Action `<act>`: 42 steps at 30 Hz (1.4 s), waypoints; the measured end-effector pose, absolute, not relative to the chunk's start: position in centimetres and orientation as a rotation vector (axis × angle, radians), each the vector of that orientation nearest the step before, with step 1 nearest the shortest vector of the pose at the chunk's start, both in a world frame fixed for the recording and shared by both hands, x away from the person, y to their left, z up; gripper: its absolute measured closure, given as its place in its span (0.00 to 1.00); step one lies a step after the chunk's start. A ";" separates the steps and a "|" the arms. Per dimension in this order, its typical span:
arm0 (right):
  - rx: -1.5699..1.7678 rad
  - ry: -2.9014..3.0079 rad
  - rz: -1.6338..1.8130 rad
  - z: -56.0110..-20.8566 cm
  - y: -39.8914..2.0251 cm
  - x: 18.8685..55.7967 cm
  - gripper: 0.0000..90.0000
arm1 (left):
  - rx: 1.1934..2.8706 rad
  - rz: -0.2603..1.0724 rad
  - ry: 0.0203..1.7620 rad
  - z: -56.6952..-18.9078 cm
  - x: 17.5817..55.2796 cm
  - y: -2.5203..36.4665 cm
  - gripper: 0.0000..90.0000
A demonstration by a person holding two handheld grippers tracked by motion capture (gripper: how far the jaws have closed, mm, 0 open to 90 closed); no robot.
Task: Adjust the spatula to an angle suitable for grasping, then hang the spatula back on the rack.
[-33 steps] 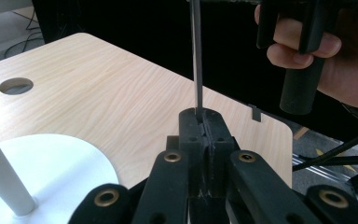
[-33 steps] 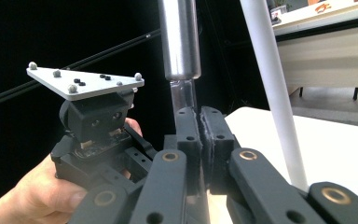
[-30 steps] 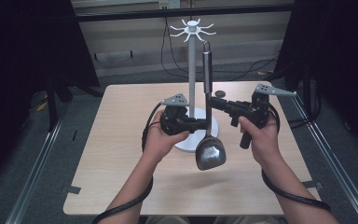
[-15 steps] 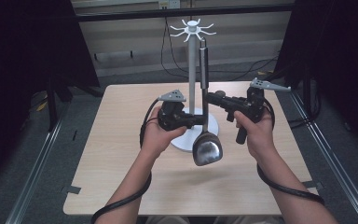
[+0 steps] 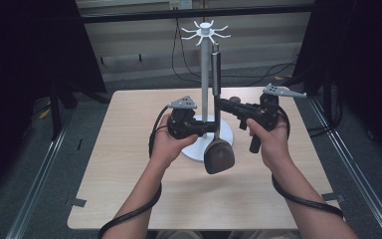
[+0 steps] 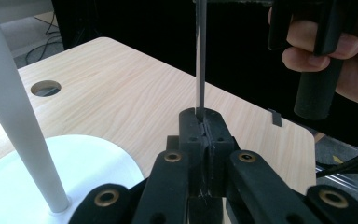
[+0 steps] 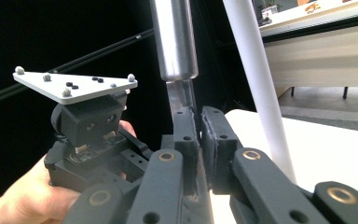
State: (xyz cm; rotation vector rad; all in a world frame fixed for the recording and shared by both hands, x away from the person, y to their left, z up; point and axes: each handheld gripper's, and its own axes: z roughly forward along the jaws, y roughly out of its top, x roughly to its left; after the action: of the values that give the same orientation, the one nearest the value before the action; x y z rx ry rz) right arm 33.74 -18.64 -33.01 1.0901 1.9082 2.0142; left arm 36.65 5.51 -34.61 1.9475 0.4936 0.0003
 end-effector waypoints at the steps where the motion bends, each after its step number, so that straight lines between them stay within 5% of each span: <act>1: 1.087 1.913 2.005 -33.0 -18.6 33.8 0.94 | 1.950 0.005 0.494 -34.6 36.7 5.5 0.98; 37: 1.058 2.008 1.768 -34.5 -18.5 33.5 0.62 | 1.910 0.092 0.544 -35.0 37.8 5.7 0.91; 42: 1.063 2.029 1.748 -34.7 -18.8 33.2 0.58 | 1.923 0.118 0.540 -35.2 37.2 5.8 0.81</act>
State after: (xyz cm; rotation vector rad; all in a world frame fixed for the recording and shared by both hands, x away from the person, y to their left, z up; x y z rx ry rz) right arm 33.24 -18.78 -34.70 1.0630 2.0287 1.7476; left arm 37.25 5.80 -35.25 1.9229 0.5402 0.1184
